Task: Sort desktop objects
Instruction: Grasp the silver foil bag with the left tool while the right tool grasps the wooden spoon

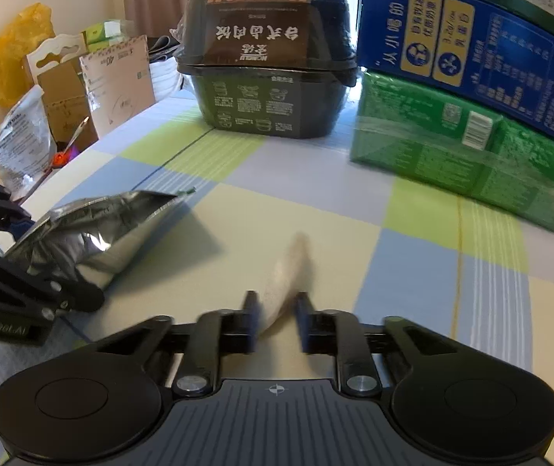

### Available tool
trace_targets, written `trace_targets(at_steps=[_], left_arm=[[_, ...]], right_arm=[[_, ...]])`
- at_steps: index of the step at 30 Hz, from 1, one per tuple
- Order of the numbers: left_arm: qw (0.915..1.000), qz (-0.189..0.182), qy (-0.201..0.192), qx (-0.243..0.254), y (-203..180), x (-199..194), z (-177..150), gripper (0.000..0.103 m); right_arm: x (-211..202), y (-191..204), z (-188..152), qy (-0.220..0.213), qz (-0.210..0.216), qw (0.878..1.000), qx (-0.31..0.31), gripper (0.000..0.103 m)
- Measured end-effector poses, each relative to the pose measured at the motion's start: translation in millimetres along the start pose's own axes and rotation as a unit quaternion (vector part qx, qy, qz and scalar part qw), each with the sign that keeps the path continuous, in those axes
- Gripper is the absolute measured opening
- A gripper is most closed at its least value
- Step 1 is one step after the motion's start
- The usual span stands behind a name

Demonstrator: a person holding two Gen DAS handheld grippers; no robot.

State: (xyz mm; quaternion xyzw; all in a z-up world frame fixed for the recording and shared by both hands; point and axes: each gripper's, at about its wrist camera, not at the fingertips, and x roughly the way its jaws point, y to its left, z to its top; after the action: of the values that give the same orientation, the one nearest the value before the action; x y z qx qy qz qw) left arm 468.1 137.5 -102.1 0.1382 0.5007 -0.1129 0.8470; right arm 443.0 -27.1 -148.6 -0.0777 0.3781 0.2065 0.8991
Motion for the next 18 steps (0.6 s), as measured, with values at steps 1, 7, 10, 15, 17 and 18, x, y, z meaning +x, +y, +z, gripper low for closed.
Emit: trace_targets(at_steps=[1,7,10,15,17,18], left_arm=[[1.0,0.001,0.0,0.003,-0.4,1.1,-0.9,0.044],[0.9999,0.004,0.005,0.011,-5.0,1.3,-2.2,0.043],[0.9997,0.002,0.009,0.023,-14.7,-2.5,-5.7,0.039],[0.9991,-0.011,0.017,0.036,-40.6,-14.8,-19.4,0.034],[0.999,-0.019,0.019,0.036,-53.2,-23.2,-29.5,0.031],[0.9989,-0.025,0.019,0.034,-59.7,-27.7,-35.4,0.031]], right_arm=[[-2.5,-2.8,-1.7,0.002,0.005,1.0,0.0,0.011],[-24.1,-15.5,-15.0,0.022,0.03,0.999,0.016,0.001],[-40.7,-17.4,-27.8,0.034,0.042,0.998,0.015,0.001],[-79.3,-21.2,-58.4,0.058,0.061,0.996,0.035,0.001],[-98.1,-25.8,-72.4,0.065,0.067,0.994,0.061,0.001],[-106.8,-27.6,-78.1,0.068,0.07,0.993,0.072,0.001]])
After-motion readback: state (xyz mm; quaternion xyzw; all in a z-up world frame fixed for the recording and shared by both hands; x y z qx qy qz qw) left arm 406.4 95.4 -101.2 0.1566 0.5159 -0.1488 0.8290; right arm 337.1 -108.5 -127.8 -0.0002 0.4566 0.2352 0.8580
